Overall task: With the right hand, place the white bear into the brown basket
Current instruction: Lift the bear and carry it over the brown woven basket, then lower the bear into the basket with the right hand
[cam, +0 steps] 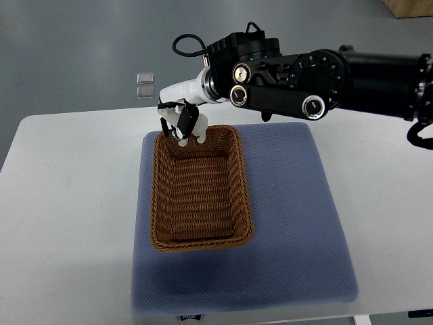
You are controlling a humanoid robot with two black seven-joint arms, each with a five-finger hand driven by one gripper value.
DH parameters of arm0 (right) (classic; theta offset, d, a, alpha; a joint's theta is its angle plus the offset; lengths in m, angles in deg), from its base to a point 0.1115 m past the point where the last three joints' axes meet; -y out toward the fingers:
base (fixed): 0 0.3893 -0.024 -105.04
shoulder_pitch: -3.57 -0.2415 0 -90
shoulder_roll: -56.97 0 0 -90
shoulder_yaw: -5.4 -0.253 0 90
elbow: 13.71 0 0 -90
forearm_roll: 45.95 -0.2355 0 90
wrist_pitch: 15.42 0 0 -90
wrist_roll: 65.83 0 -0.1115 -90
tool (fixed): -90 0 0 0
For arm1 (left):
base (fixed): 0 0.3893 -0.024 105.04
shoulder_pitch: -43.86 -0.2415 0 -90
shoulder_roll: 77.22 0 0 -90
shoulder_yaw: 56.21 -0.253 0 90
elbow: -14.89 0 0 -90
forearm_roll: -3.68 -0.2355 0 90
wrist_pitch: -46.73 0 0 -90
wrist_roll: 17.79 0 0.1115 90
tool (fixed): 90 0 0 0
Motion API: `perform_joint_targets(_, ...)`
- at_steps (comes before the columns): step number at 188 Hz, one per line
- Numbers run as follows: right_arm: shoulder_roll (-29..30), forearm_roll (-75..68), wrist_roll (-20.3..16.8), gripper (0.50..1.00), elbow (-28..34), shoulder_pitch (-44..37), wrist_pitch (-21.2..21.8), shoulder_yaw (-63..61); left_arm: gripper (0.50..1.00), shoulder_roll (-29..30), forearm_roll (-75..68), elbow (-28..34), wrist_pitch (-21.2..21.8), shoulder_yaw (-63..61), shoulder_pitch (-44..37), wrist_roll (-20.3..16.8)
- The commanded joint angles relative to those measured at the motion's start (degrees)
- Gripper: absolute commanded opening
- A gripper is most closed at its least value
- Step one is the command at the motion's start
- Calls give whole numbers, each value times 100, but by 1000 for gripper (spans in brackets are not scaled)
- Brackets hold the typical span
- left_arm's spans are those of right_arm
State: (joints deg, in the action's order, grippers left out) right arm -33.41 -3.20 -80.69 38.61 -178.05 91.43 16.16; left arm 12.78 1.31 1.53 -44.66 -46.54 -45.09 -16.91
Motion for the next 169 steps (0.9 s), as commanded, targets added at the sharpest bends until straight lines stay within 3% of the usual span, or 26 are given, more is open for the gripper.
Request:
perform_joint_targets(1, 38, 49, 1, 500, -284, 372, -86, 5, 1000, 0, 0, 0, -1, 0, 1, 0)
perform_joint_targets(35, 38, 259, -8, 500, -495, 785, -271, 5, 1000, 0, 0, 0, -1, 0, 1, 0)
perform_joint_targets(169, 38, 189, 133, 500, -346, 1594, -569, -153, 1000, 0, 0, 0, -1, -9, 1, 0)
